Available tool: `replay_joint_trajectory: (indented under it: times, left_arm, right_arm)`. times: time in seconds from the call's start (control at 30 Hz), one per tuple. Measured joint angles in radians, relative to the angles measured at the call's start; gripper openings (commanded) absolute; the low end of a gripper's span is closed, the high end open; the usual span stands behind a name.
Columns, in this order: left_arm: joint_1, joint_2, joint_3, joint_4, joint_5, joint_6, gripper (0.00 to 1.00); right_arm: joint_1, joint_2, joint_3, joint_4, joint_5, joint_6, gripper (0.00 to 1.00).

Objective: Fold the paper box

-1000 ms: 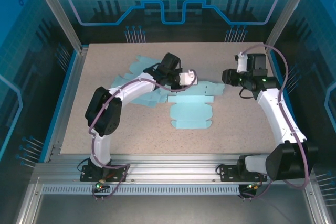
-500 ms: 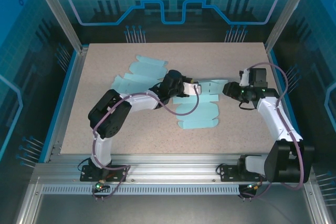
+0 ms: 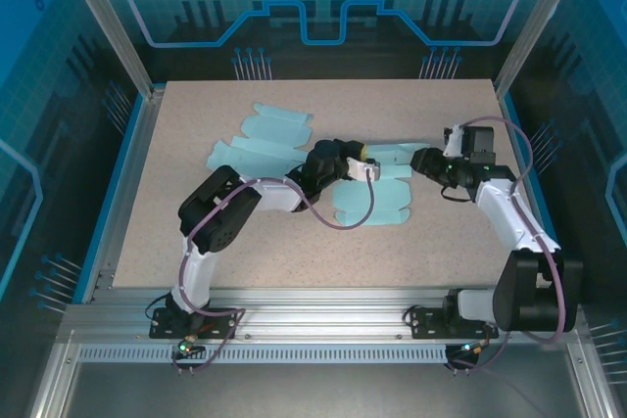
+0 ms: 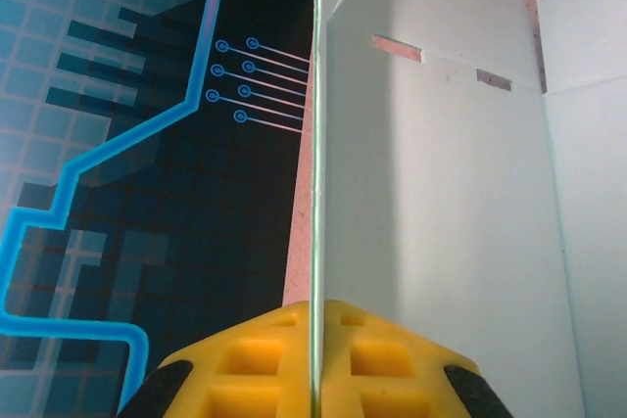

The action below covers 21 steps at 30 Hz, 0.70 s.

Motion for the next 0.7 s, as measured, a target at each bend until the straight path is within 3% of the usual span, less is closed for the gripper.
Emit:
replay_joint_trajectory:
  times: [0.43, 0.7]
  left_arm:
    - [-0.006, 0.043, -0.001, 0.076, -0.023, 0.063, 0.04]
    - [-0.006, 0.056, -0.003, 0.113, -0.034, 0.082, 0.04]
  right_arm:
    - [0.093, 0.208, 0.255, -0.024, 0.049, -0.004, 0.56]
    - [0.141, 0.318, 0.266, -0.033, 0.066, 0.004, 0.56]
